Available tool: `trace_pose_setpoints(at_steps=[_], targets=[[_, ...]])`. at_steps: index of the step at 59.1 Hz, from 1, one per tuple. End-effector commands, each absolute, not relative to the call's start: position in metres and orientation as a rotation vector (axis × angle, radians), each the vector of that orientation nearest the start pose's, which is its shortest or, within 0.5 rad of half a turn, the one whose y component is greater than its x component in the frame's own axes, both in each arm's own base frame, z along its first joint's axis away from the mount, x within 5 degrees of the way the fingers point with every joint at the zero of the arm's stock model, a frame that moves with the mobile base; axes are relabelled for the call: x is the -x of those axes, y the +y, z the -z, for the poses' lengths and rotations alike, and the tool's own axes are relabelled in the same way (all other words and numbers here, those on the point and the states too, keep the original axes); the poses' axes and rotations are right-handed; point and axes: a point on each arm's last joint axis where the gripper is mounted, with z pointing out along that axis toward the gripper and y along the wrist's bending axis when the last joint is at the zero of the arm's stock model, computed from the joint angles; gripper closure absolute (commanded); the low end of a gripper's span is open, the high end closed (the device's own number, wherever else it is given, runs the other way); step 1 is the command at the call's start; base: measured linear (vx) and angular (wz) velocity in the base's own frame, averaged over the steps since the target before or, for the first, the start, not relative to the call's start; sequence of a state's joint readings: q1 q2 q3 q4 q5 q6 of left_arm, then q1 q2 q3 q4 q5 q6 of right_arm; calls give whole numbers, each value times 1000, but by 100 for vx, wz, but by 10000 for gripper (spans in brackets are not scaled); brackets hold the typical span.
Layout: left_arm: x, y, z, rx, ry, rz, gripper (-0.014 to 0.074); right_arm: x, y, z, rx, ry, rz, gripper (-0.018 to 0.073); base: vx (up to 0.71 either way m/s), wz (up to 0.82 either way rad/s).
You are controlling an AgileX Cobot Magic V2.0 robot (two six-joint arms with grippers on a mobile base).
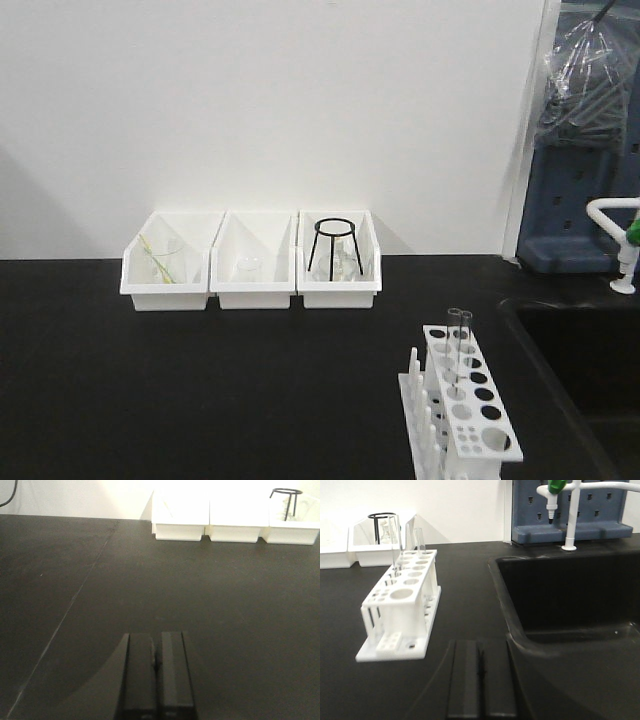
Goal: Flip and reinsert test tube from rack
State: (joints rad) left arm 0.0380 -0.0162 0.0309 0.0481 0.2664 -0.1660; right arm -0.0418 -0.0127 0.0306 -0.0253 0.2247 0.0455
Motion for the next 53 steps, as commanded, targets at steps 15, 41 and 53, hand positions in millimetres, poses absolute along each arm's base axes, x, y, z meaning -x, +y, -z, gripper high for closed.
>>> trace_pose_setpoints(at_steps=[15, 41, 53], targets=[[-55, 3, -187, 138, 1667, 60, 603, -57, -3, -190, -47, 1650, 39, 571, 37, 6], [-55, 3, -187, 138, 1667, 60, 603, -57, -3, -190, -47, 1651, 39, 571, 18, -4], [-55, 3, -187, 138, 1667, 60, 603, -57, -4, -190, 50, 1652, 145, 571, 2, -2]])
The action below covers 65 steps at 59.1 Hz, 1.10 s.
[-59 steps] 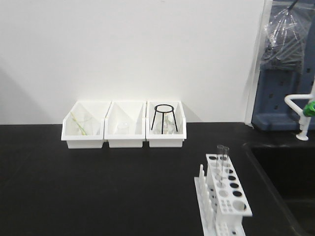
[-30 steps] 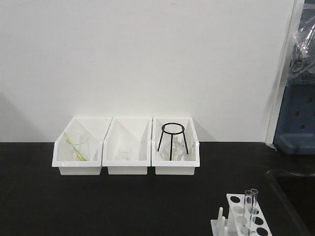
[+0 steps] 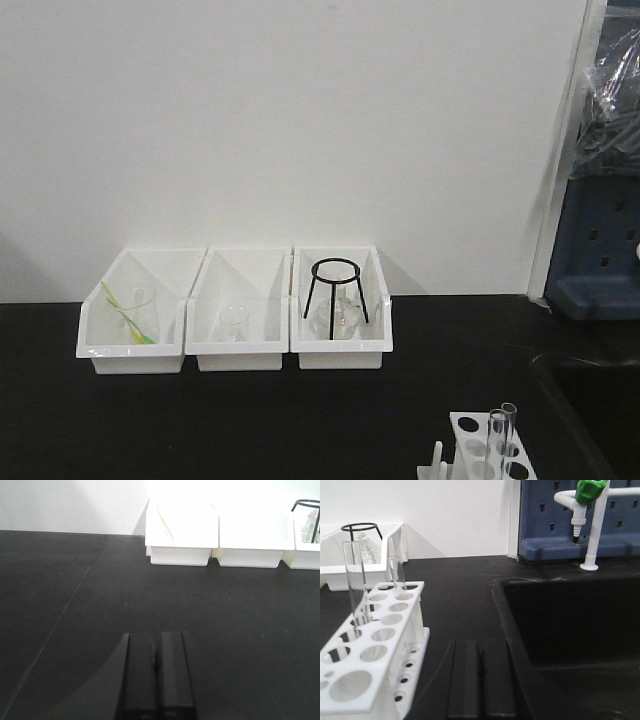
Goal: Flip and reinsert test tube from rack
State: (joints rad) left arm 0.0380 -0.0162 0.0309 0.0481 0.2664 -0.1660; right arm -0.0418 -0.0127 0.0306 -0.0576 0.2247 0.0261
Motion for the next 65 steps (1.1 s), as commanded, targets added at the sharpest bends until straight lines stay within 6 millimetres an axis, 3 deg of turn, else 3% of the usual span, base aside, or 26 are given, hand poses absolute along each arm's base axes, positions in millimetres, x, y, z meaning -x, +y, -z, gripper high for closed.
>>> trace_pose_setpoints(at_steps=[1, 29, 41, 50, 59, 65], targets=[[-55, 3, -187, 138, 1667, 60, 603, -56, -4, -190, 68, 1651, 165, 571, 0, 0], [-55, 3, -187, 138, 1667, 60, 603, -57, -5, -194, 144, 1606, 246, 571, 0, 0], [-55, 3, -187, 138, 1667, 60, 603, -57, -3, -203, -142, 1498, -74, 571, 0, 0], [-55, 3, -187, 138, 1667, 60, 603, -57, -3, -204, -176, 1485, -111, 571, 0, 0], [-55, 3, -187, 138, 1667, 60, 603, -53, -3, -224, -162, 1348, -111, 571, 0, 0], [-55, 3, -187, 138, 1667, 60, 603, -47, -2, -264, -107, 1274, -61, 571, 0, 0]])
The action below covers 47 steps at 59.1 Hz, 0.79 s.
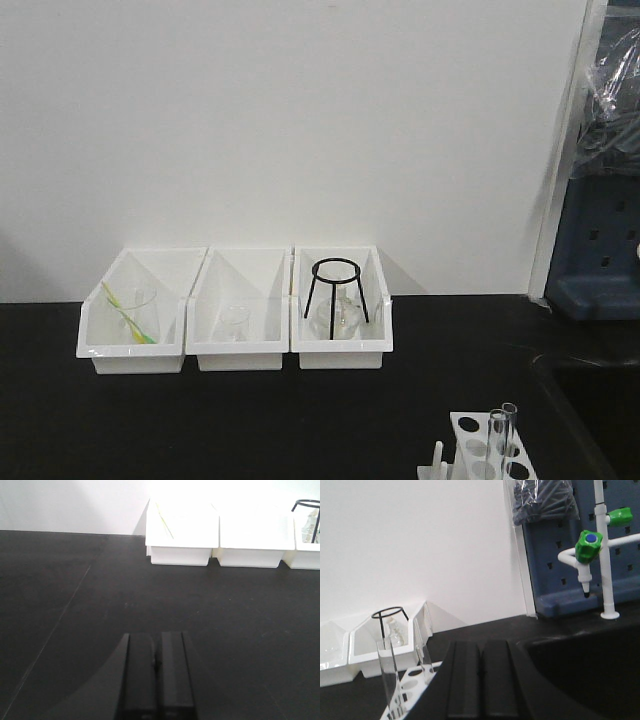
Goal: Flip and reinsert test tube from rack
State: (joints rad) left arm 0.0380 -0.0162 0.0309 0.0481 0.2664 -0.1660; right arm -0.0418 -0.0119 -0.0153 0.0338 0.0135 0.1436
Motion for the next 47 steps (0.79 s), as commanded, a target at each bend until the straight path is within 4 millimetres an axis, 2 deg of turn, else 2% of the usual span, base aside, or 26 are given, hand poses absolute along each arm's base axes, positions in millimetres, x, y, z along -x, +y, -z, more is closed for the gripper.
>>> trace_pose_setpoints(at_steps=[1, 6, 11, 17, 22, 30, 41, 47], targets=[[-55, 3, -187, 138, 1667, 60, 603, -46, -2, -271, -104, 1264, -57, 571, 0, 0], [-55, 3, -187, 138, 1667, 60, 603, -47, -2, -315, -69, 1220, -17, 571, 0, 0], [-55, 3, -187, 138, 1667, 60, 603, -60, -3, -352, -49, 1223, 10, 571, 0, 0], [-55, 3, -187, 138, 1667, 60, 603, -86, -4, -378, -26, 1261, 41, 571, 0, 0], [-55, 3, -187, 138, 1667, 60, 603, -109, -5, -382, -31, 1326, 36, 571, 0, 0], [-55, 3, -187, 138, 1667, 60, 603, -136, -6, -374, -33, 1400, 33, 559, 0, 0], [-55, 3, -187, 138, 1667, 60, 603, -149, -7, -366, -34, 1452, 32, 462, 0, 0], [-55, 3, -187, 138, 1667, 60, 603, -149, -7, -366, -33, 1452, 33, 330, 0, 0]])
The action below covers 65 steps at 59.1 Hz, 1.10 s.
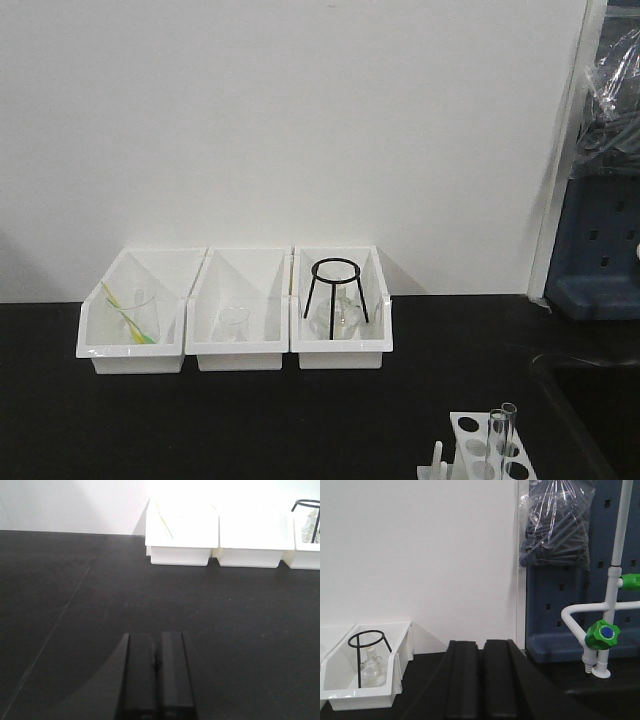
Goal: Flip and reinsert test tube from rack
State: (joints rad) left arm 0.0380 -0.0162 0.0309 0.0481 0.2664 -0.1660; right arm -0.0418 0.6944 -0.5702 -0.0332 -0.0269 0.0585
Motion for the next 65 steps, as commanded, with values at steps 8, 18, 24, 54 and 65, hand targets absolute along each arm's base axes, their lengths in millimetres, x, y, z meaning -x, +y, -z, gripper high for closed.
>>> trace_pose_setpoints(at_steps=[8, 18, 24, 54, 65], targets=[[-55, 3, -187, 138, 1667, 60, 603, -149, -7, -366, -33, 1451, 34, 84, 0, 0], [-55, 3, -187, 138, 1667, 60, 603, -149, -7, -367, -39, 1446, 28, -97, 0, 0], [-55, 3, -187, 138, 1667, 60, 603, -149, -7, -365, -71, 1451, -2, -110, 0, 0], [-55, 3, -187, 138, 1667, 60, 603, -165, 54, -231, 297, 1562, -250, 35, 0, 0], [-55, 3, -187, 138, 1667, 60, 603, -186, 63, -215, 296, 1544, -277, 35, 0, 0]])
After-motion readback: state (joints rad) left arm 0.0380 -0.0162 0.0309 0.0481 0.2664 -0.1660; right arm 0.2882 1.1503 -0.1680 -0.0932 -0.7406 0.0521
